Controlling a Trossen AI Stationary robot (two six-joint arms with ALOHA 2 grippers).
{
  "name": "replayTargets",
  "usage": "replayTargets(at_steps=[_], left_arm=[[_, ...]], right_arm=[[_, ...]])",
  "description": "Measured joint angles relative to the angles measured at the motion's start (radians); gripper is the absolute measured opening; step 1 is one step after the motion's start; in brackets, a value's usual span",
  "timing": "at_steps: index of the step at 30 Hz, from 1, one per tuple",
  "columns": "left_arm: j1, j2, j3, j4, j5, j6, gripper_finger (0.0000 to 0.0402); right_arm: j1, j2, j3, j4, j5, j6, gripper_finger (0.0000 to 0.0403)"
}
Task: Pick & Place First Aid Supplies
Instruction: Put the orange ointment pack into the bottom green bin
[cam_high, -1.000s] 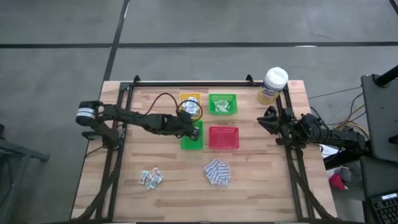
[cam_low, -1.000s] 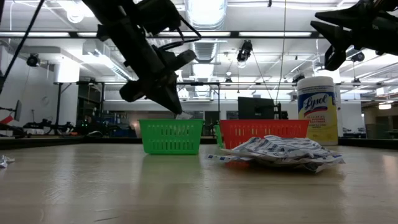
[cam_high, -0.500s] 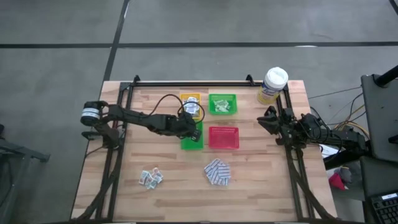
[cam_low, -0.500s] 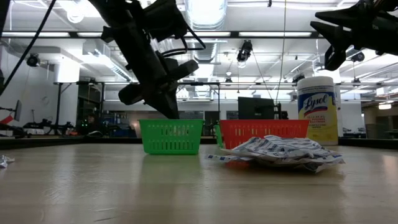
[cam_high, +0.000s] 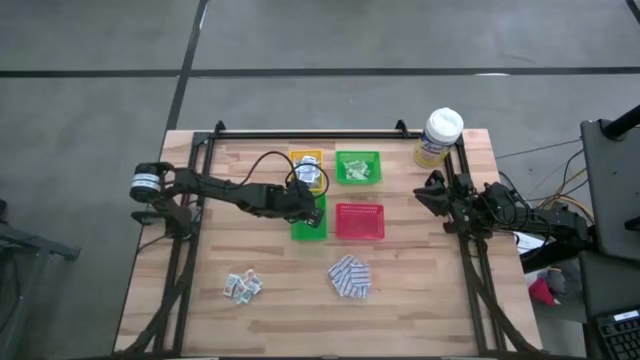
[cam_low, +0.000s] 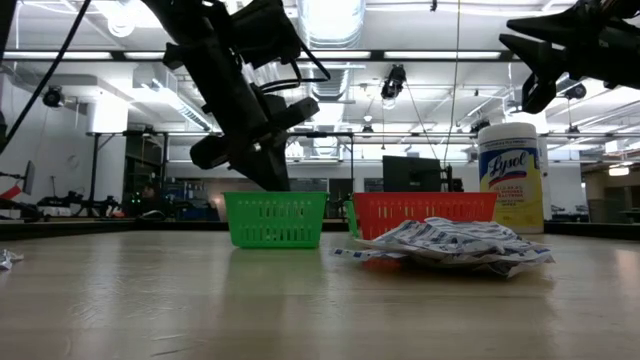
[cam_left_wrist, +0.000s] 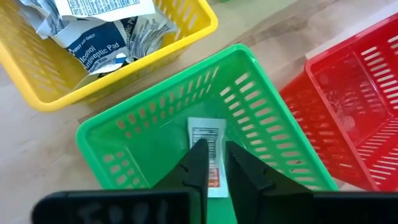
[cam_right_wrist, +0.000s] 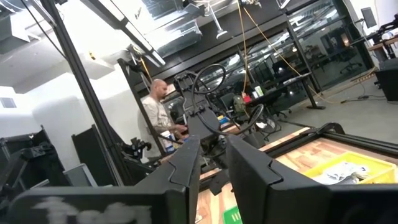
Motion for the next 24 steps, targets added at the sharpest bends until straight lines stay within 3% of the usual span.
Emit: replayTargets(at_steps=[8,15,20,24], left_arm=[[0.007,-0.084,0.006,-0.015,0.041,0.127,0.0082],[0.002,-0.248,0.003,-0.098,0.340,0.338,0.0081],[-0.016,-0.341,0.002,-0.260,0.474,0.317,0.0081],[-0.041,-0.386,0.000,-0.379,0.564,0.172,0.0081]], right_arm=[[0.000,0.000,0.000,0.000,0.000,0.000,0.0068],[0.000,0.000,0.000,0.000,0.000,0.000,0.0078],[0.000,0.000,0.000,0.000,0.000,-0.005,0.0084],[0.000,0.000,0.000,0.000,0.000,-0.007,0.0084]])
